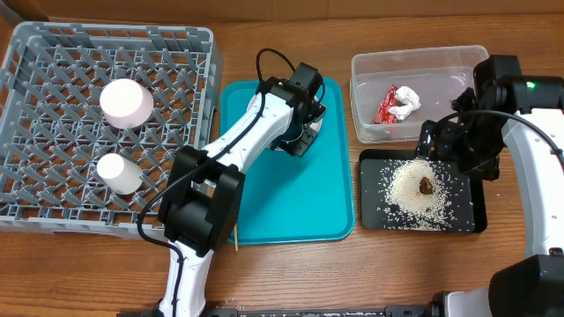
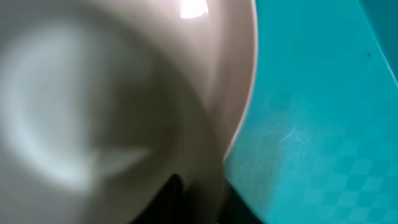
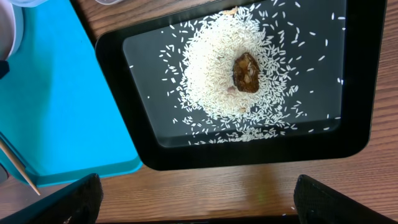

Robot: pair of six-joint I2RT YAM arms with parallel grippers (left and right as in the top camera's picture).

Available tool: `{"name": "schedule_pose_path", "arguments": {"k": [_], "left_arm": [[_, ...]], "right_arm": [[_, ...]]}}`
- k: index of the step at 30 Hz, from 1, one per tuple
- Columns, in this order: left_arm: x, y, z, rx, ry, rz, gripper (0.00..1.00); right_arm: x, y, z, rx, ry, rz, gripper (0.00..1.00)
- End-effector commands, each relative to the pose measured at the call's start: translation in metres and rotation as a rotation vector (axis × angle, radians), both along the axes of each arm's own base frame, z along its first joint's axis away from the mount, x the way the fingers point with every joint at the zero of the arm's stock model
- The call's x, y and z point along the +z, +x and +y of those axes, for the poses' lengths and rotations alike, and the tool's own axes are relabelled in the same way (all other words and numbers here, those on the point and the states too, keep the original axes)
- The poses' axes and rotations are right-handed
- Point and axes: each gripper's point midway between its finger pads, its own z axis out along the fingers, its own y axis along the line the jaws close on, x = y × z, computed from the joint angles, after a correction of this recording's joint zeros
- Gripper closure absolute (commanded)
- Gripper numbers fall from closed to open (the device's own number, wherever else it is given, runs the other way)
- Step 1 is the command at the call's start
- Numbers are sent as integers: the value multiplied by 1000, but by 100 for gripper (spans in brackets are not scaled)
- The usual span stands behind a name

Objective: Sort waste into correct bins and load items into the dishwasher
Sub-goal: 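Reach the left gripper toward the grey bowl on the white plate, then grasp the grey bowl with the left gripper and place it in the rack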

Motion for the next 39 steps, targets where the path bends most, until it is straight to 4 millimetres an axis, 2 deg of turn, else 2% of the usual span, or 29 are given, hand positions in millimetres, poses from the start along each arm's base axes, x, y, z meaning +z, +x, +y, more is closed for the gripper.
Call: {"name": "schedule_pose_path", "arguments": {"k": [1,2,7,11,15,19,23,31,35,39], "left_arm": [[3,-2,-1,-6,5,-4,92],[4,-2,-2,-5,4,-4,96],[29,0,0,37,-12,-23,96],[65,8,5,94,-62,-82,96],[112,14,11,129,-204,-134,96],[159,27,40,154,-369,-193,96],[188,38,73,133,-560,-214,96],[202,66,154,208,-876,-243,96],[190,82,192,270,-996,-247,96],[174,95,215,295,-1098,-248,96]], "right_arm": [[6,0,1,-2,2,-23,0],[6,0,1,-2,2,-23,0],[6,0,1,-2,2,-23,0],[6,0,1,-1,2,-22,0],[6,0,1,-1,1,-22,0],[6,0,1,-1,1,-22,0],[6,0,1,-1,2,-23,0],[6,0,1,-1,2,-23,0],[6,0,1,-1,2,-23,0],[6,0,1,-1,1,-23,0]]}}
